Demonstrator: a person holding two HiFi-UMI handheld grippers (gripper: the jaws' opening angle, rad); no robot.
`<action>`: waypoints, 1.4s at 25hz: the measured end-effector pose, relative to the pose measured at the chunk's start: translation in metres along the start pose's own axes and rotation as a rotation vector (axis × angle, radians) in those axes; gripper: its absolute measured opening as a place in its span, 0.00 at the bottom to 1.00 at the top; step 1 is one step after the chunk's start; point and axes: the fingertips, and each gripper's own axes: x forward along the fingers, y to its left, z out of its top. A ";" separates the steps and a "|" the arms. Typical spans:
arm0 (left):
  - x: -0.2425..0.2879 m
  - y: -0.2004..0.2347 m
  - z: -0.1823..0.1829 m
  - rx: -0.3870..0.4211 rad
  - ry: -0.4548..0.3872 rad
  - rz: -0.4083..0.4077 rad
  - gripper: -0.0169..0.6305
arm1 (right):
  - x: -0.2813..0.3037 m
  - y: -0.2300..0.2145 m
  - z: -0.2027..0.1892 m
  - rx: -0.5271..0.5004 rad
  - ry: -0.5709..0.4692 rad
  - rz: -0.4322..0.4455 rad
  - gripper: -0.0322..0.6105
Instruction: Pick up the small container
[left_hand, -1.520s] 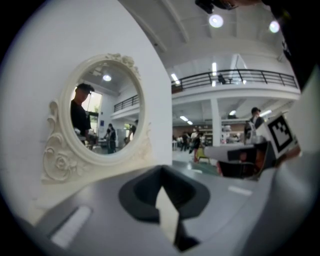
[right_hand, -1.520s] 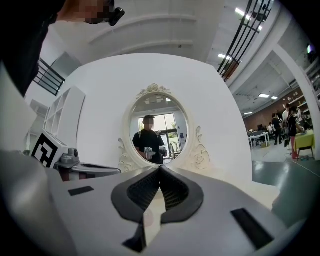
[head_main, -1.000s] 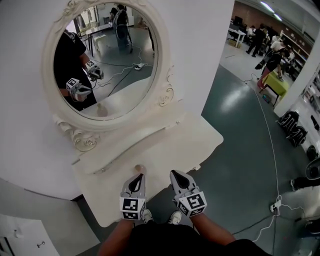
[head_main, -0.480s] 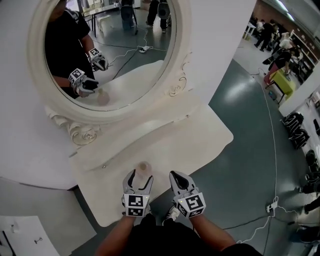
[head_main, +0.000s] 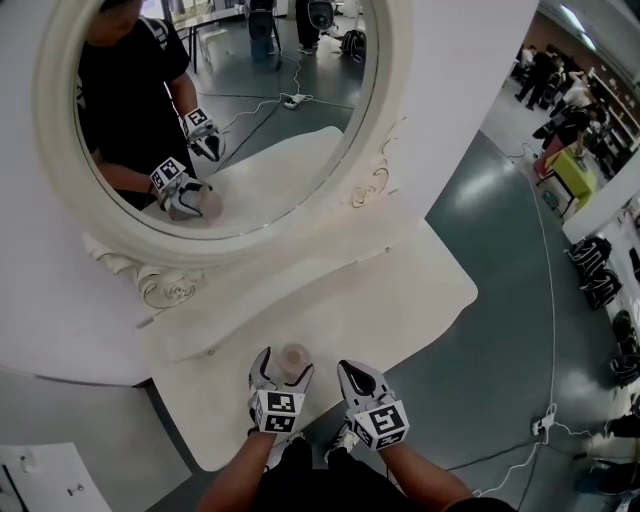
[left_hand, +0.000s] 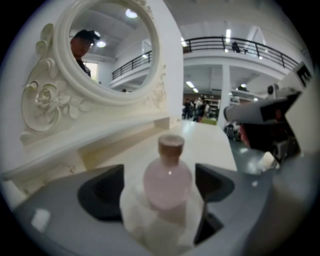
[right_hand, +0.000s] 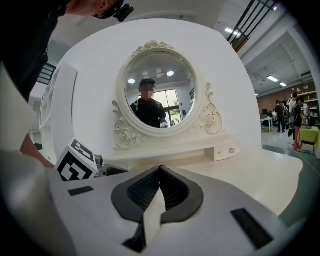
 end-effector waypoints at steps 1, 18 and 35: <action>0.003 0.000 -0.002 0.000 0.009 -0.001 0.70 | 0.001 0.001 -0.001 0.003 0.005 -0.001 0.06; 0.036 -0.005 -0.022 0.029 0.105 0.005 0.69 | -0.004 0.003 -0.008 0.035 0.013 0.010 0.06; 0.045 -0.009 -0.024 0.017 0.180 -0.056 0.65 | -0.005 -0.004 -0.017 0.068 0.031 0.012 0.06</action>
